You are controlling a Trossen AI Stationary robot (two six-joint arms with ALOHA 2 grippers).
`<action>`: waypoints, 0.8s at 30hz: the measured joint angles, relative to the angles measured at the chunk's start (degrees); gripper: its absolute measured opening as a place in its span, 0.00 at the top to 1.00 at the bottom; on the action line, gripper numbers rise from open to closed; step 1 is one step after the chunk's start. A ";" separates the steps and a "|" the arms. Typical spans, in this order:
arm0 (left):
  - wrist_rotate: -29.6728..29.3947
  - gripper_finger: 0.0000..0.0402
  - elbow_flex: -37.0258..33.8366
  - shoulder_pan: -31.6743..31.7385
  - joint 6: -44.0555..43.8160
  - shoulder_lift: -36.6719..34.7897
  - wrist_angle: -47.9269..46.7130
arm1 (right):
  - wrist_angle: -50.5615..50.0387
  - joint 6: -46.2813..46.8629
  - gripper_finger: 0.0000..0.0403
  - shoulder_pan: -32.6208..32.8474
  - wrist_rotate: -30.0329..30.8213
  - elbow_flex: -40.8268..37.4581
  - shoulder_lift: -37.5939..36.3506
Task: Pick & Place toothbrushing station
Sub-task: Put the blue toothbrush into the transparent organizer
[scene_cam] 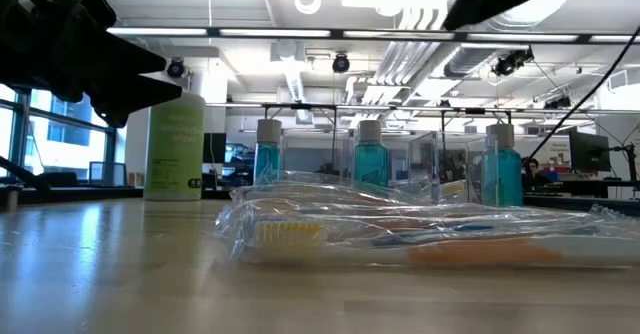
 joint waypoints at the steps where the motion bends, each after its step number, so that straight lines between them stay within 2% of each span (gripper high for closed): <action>1: -0.01 0.41 0.00 0.00 0.00 0.00 0.06 | -0.16 0.07 0.58 -1.59 1.75 0.02 -1.14; 3: 0.01 0.41 0.00 0.00 -0.01 0.00 0.15 | -1.66 0.49 0.58 -5.59 2.34 0.08 -2.57; 7: -0.01 0.41 0.00 0.00 -0.01 0.00 0.20 | -6.12 -0.85 0.58 -16.20 -1.44 0.06 -3.85; 14: -0.01 0.41 0.00 0.00 -0.01 0.00 0.20 | -8.72 -10.01 0.58 -34.18 -18.14 0.00 -2.33; 16: -0.01 0.41 0.00 0.00 0.00 0.00 0.20 | -8.33 -12.74 0.58 -37.73 -23.05 0.00 -1.21; 19: -0.01 0.41 0.00 0.00 -0.01 0.00 0.20 | -6.99 -15.86 0.58 -41.58 -26.64 0.00 1.24; 24: -0.01 0.41 0.00 0.00 -0.01 0.00 0.17 | -4.60 -19.20 0.58 -44.68 -26.71 -0.02 7.52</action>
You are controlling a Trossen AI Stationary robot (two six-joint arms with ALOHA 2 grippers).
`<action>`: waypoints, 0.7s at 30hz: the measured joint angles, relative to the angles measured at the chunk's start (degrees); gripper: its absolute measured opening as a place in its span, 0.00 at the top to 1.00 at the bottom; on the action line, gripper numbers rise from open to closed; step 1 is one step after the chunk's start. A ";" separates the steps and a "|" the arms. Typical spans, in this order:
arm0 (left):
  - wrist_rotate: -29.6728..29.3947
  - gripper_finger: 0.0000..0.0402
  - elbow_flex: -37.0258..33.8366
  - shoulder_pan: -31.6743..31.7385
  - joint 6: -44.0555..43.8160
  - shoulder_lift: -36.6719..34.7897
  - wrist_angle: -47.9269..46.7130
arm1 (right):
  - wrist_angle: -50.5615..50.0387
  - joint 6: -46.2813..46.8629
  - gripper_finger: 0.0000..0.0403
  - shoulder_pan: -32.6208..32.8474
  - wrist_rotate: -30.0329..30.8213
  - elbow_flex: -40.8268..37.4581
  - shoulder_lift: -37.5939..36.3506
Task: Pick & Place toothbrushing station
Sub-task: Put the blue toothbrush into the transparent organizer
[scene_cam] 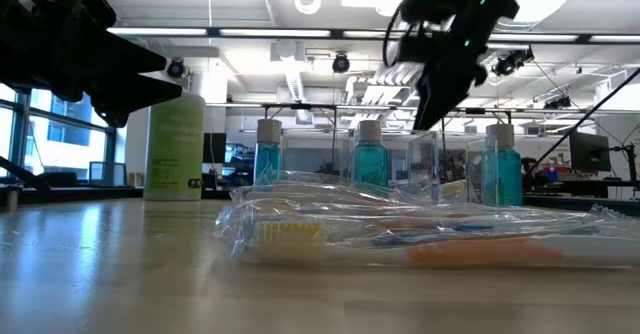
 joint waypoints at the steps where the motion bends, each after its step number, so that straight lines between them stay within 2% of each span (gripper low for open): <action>1: 0.00 0.41 0.00 0.00 0.02 0.00 0.00 | 0.63 -0.50 0.58 -0.22 0.05 -0.01 1.45; 10: 0.00 0.41 0.00 0.00 0.02 0.00 -0.02 | 5.21 -4.05 0.58 -0.53 1.87 -0.01 12.31; 21: 0.00 0.41 0.00 0.00 0.01 0.00 -0.22 | 9.45 -5.24 0.58 -1.14 2.01 -0.01 19.09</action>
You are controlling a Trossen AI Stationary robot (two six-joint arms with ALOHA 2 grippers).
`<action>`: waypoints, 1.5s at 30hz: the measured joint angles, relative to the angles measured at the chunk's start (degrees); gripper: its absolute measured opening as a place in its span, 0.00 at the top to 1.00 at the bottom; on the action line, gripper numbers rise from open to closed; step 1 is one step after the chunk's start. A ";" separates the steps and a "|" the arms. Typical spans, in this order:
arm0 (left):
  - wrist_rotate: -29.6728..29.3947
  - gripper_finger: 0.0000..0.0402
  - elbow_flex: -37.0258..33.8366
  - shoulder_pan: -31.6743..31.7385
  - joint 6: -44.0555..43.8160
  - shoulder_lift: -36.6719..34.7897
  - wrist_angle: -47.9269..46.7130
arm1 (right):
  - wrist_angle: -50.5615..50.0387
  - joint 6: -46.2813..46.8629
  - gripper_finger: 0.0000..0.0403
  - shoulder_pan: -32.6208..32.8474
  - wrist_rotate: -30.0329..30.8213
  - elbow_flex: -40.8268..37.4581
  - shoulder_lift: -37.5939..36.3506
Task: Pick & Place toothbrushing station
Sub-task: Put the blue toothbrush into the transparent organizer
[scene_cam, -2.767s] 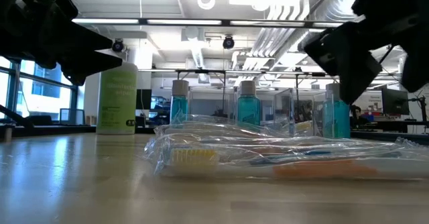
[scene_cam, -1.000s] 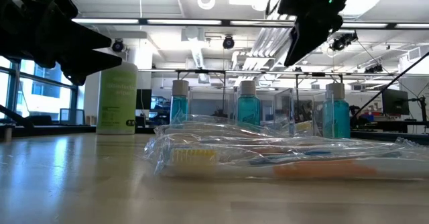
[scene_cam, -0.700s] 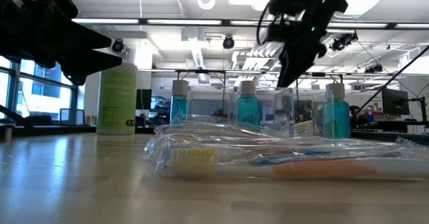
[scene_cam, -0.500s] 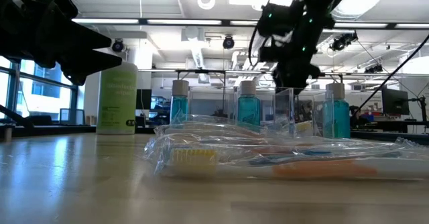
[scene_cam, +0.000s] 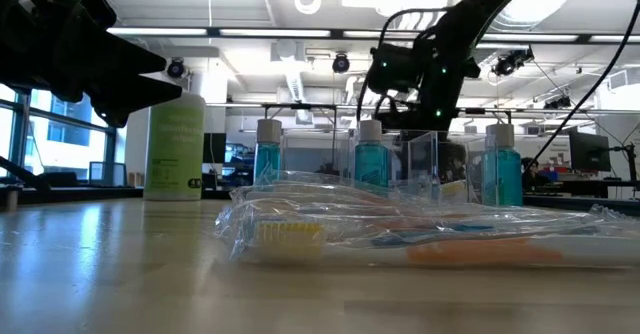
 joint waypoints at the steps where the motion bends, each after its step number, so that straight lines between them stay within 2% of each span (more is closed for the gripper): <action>1: -0.02 0.41 0.00 0.00 -0.01 0.00 0.00 | -0.01 0.00 0.58 -0.12 0.37 0.00 0.39; 7: -0.01 0.41 0.00 0.00 -0.01 0.00 0.00 | 0.02 1.52 0.58 -1.33 -0.79 0.19 2.51; 10: -0.02 0.41 0.00 0.00 -0.01 0.00 0.00 | -0.19 1.88 0.61 -1.63 -1.32 0.26 2.76; 14: -0.02 0.41 0.00 0.00 -0.01 0.00 0.00 | -0.69 1.88 0.74 -1.57 -1.57 0.10 2.40; 19: -0.02 0.41 0.00 0.00 -0.01 0.00 0.00 | -1.19 1.55 0.95 -1.55 -2.01 0.04 2.21; 24: -0.02 0.41 0.00 0.00 -0.01 0.00 0.00 | -1.22 2.45 0.96 -0.88 -0.84 0.04 2.21; 28: -0.01 0.41 0.00 0.00 -0.01 0.00 0.00 | -2.73 2.61 0.97 0.82 3.68 -0.09 0.89; 36: -0.02 0.41 0.00 0.00 -0.01 -0.02 -0.15 | -7.31 4.75 0.97 5.40 9.54 -0.11 -8.82; 40: -0.02 0.41 0.00 0.00 0.00 0.00 -0.25 | -8.95 6.89 0.97 8.42 12.45 -0.11 -15.96; 45: 0.00 0.41 0.00 0.00 0.00 -0.01 -0.56 | -9.17 12.30 0.97 13.96 12.74 -0.09 -25.39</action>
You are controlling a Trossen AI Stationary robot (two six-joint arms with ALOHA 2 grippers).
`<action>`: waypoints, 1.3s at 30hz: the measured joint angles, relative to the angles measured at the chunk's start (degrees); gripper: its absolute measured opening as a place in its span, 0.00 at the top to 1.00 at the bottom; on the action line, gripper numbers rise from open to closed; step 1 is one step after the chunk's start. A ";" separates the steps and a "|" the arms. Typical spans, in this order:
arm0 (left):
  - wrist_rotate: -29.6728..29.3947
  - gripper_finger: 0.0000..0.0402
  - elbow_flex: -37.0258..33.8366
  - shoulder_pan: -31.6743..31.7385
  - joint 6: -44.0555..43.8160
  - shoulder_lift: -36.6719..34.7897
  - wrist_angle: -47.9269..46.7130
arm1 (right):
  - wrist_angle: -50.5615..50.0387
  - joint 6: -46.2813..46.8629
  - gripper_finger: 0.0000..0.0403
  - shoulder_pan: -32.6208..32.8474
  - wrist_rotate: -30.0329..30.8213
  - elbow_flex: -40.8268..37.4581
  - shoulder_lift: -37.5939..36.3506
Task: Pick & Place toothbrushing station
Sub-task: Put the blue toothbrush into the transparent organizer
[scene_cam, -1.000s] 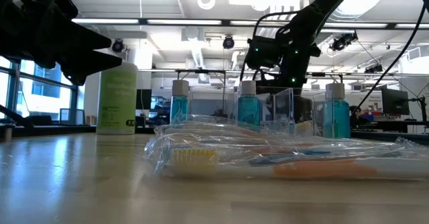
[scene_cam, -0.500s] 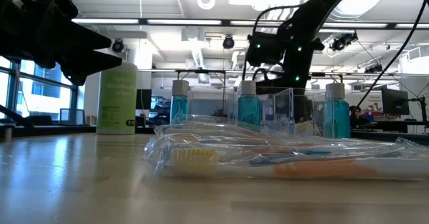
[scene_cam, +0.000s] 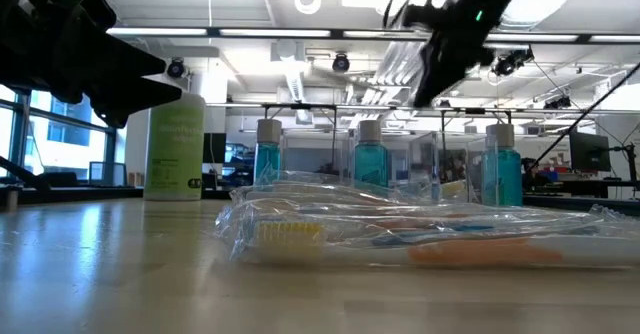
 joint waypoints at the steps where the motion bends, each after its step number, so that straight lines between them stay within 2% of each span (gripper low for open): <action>1: 0.02 0.41 0.00 0.00 -0.01 0.01 -0.01 | 0.03 1.23 0.97 1.41 0.02 0.02 -1.74; 5: 0.28 0.41 0.00 0.00 -0.02 0.01 0.01 | 0.55 6.10 0.97 7.66 -0.31 0.05 -6.91; 9: 0.31 0.41 0.00 0.00 -0.28 -0.01 0.03 | 0.88 9.23 0.96 14.58 0.26 0.05 -8.41; 13: 0.56 0.41 0.00 0.00 -0.45 0.00 0.20 | 1.68 10.76 0.97 21.99 5.33 0.05 -7.57; 17: 2.03 0.41 0.02 0.00 -4.18 0.01 1.84 | 3.78 9.19 0.97 29.68 13.87 0.02 -5.12; 20: 3.52 0.41 0.05 0.00 -8.07 0.01 5.44 | 6.44 2.28 0.97 35.46 20.09 0.09 -2.90; 25: 5.03 0.41 0.67 0.00 -13.02 -0.02 9.97 | 13.76 -9.18 0.97 43.41 33.73 0.09 2.75; 30: 5.03 0.41 4.22 0.00 -17.84 0.01 9.00 | 23.39 -21.13 0.97 46.20 39.89 0.09 8.99; 34: 7.24 0.41 11.00 0.00 -20.49 -0.01 3.58 | 32.13 -32.53 0.97 46.80 46.36 0.09 13.29; 39: 7.85 0.41 21.80 -0.02 -22.82 0.01 -12.12 | 44.05 -45.72 0.97 46.82 54.84 0.09 18.12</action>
